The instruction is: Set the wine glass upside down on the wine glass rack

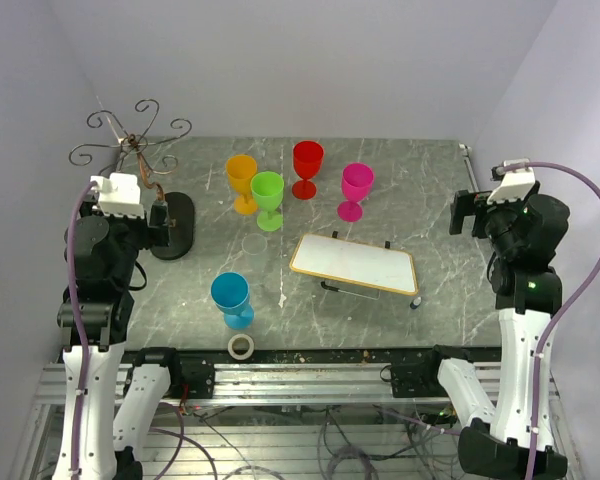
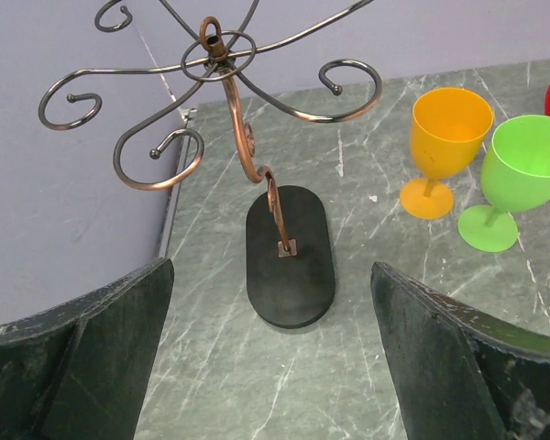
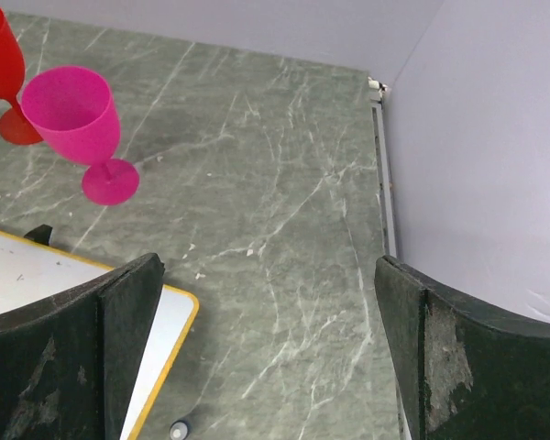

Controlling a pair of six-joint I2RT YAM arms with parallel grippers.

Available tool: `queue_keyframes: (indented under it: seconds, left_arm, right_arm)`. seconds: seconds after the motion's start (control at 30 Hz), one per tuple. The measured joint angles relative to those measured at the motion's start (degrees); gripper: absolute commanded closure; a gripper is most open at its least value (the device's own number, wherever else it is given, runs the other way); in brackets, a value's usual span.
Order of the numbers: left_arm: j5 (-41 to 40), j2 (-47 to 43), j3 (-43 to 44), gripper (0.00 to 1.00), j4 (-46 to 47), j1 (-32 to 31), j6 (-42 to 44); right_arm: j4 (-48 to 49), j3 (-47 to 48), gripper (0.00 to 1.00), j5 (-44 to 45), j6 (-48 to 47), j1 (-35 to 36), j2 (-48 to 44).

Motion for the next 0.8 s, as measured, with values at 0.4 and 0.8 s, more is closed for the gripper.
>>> queue_keyframes:
  seconds: [0.4,0.8]
  left_arm:
    - [-0.7,0.4,0.9,0.01,0.0,0.8,0.9]
    - [-3.0,0.4,3.3,0.03,-0.1,3.4,-0.3]
  right_arm:
    - [0.0,2.4,0.0,-0.3,1.1,-0.4,-0.1]
    - [-1.3,5.5,0.0,-4.2,-0.8,-0.7,2.3]
